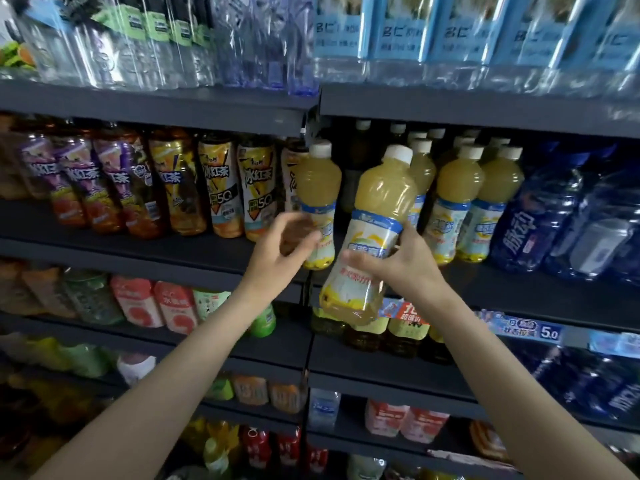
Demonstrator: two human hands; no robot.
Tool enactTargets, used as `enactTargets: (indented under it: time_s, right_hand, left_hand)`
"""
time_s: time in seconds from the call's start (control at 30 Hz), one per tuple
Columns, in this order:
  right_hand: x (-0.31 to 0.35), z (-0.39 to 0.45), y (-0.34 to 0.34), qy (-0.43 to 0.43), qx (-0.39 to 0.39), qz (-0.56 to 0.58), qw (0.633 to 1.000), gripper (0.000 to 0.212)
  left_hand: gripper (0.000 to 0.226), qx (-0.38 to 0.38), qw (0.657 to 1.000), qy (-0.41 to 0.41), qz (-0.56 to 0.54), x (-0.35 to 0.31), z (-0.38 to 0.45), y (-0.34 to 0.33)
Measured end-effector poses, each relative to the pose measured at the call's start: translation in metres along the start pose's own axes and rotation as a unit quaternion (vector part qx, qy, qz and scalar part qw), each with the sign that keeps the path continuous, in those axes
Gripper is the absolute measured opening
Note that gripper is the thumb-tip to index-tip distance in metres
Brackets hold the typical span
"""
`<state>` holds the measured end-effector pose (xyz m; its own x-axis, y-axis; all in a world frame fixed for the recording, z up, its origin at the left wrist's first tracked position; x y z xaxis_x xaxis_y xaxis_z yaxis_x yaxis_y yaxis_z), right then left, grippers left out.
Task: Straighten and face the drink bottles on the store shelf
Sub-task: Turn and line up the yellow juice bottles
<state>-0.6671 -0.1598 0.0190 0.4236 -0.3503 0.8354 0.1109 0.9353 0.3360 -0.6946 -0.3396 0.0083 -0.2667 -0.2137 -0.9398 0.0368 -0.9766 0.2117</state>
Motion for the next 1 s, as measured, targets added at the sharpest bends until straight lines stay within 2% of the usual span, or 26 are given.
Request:
enactTargets:
  time_s: [0.03, 0.1, 0.17, 0.2, 0.23, 0.33, 0.43, 0.5, 0.53, 0.6, 0.67, 0.77, 0.87, 1.0]
  right_hand:
    - [0.002, -0.002, -0.012, 0.002, -0.003, -0.017, 1.000, 0.073]
    - [0.007, -0.006, -0.038, -0.002, -0.008, -0.042, 0.999, 0.078]
    - [0.013, -0.010, -0.065, -0.013, -0.010, -0.037, 0.999, 0.073]
    - [0.015, -0.012, -0.078, -0.022, -0.009, -0.026, 0.999, 0.069]
    - [0.017, -0.015, -0.092, -0.030, -0.006, -0.013, 0.999, 0.065]
    - [0.020, -0.021, -0.141, -0.057, 0.019, 0.044, 0.997, 0.046]
    - [0.031, -0.023, -0.200, -0.101, 0.074, 0.138, 0.982, 0.030]
    - [0.045, -0.018, -0.238, -0.138, 0.083, 0.211, 0.964, 0.035]
    - [0.053, -0.015, -0.257, -0.146, 0.081, 0.240, 0.956, 0.043]
    - [0.075, -0.012, -0.303, -0.138, 0.093, 0.263, 0.950, 0.056]
    - [0.098, -0.017, -0.355, -0.122, 0.111, 0.258, 0.952, 0.052]
    - [0.135, -0.025, -0.437, -0.079, 0.135, 0.215, 0.964, 0.045]
    - [0.178, -0.030, -0.516, -0.025, 0.169, 0.148, 0.974, 0.043]
    - [0.241, -0.033, -0.614, 0.094, 0.248, 0.076, 0.961, 0.025]
  left_hand:
    - [0.015, 0.071, 0.995, 0.057, -0.033, 0.005, -0.009, -0.002]
    - [0.014, 0.194, 0.962, 0.165, -0.095, 0.021, -0.028, 0.004]
    - [0.040, 0.278, 0.910, 0.246, -0.182, 0.033, -0.050, 0.023]
    - [0.058, 0.305, 0.893, 0.269, -0.190, 0.037, -0.061, 0.034]
    - [0.069, 0.314, 0.891, 0.278, -0.176, 0.044, -0.070, 0.046]
    - [0.069, 0.263, 0.918, 0.273, -0.116, 0.059, -0.084, 0.088]
    - [0.064, 0.212, 0.922, 0.290, -0.144, 0.075, -0.100, 0.149]
    - [0.060, 0.197, 0.909, 0.320, -0.180, 0.082, -0.119, 0.197]
    - [0.059, 0.191, 0.904, 0.334, -0.189, 0.087, -0.130, 0.222]
    - [0.066, 0.178, 0.897, 0.351, -0.202, 0.096, -0.154, 0.274]
    - [0.072, 0.152, 0.890, 0.374, -0.211, 0.110, -0.179, 0.328]
    - [0.062, 0.127, 0.878, 0.416, -0.198, 0.127, -0.217, 0.400]
    - [0.049, 0.094, 0.891, 0.421, -0.145, 0.148, -0.242, 0.463]
    - [0.058, -0.009, 0.913, 0.387, -0.128, 0.188, -0.262, 0.550]
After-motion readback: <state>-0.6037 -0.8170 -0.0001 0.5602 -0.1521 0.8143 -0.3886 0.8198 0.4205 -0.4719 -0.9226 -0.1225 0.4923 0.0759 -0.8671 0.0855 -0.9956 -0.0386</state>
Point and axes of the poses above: each hand's wrist, its own z-axis towards the middle knuckle, its own y-axis out of the back of the hand, x = y × z, the point moved 8 cm from there along z, towards the middle knuckle, and after that the axes turned 13 degrees about y, right-handed, at the moved point
